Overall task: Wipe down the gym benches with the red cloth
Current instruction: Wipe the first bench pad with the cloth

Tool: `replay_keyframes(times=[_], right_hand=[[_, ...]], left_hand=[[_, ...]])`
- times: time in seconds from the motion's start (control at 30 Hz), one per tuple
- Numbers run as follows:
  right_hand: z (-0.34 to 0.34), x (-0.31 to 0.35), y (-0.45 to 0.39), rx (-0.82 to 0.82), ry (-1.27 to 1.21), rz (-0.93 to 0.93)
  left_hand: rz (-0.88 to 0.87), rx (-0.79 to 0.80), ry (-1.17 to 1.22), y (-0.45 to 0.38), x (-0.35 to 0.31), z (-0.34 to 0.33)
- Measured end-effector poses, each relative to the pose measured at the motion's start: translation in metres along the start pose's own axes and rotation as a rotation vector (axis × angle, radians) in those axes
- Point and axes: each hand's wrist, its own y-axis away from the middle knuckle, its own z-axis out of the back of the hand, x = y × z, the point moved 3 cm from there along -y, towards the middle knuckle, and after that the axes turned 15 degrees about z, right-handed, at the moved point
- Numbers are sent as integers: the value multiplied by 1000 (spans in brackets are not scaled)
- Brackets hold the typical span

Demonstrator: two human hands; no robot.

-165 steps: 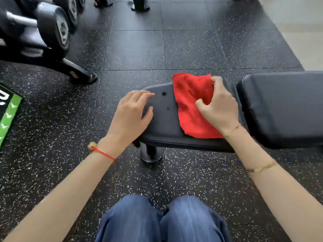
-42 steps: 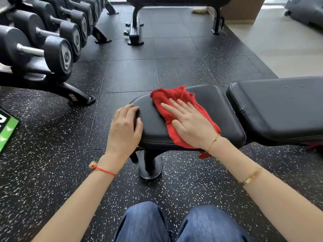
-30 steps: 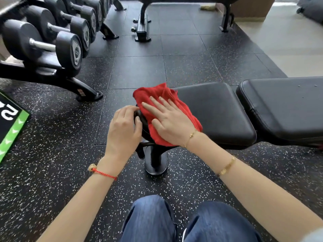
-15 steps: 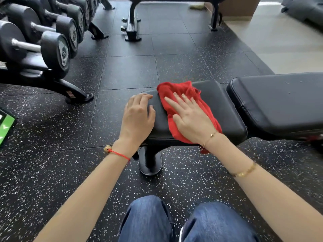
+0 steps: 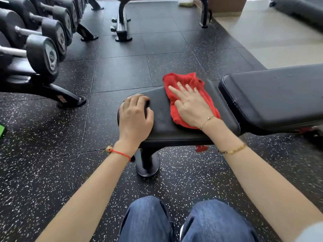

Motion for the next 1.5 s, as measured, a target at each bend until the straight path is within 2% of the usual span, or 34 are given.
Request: replay_keyframes(times=[0.07, 0.13, 0.27, 0.37, 0.43, 0.53, 0.73, 0.87, 1.07, 1.3, 1.4, 1.5], right_hand=[[-1, 11, 25, -7, -14, 102], [4, 8, 49, -12, -34, 125], [16, -37, 59, -30, -36, -31], [19, -65, 25, -25, -24, -167], [18, -69, 0, -11, -27, -191], [14, -56, -5, -1, -20, -148], [13, -17, 73, -28, -39, 70], [16, -37, 54, -7, -44, 45], [12, -47, -7, 14, 4, -130], [8, 0, 58, -46, -22, 115], [17, -18, 69, -32, -49, 100], [19, -43, 46, -9, -58, -7]], left_hand=[[-6, -6, 10, -1, 2, 0], [-17, -11, 27, -2, 3, 0], [-20, -10, 45, -1, 5, 0], [-10, -13, 33, 0, 5, -2], [-9, -11, 18, -1, 3, -2], [-12, -12, 15, 0, 4, -3], [-11, -17, 23, 0, 6, -3], [-20, -15, 12, 1, 5, -4], [-12, -7, -7, 2, 3, -3], [-21, -5, 3, 2, 3, -2], [-32, -2, 10, 2, 5, -1], [-27, -1, 10, 3, 5, -2]])
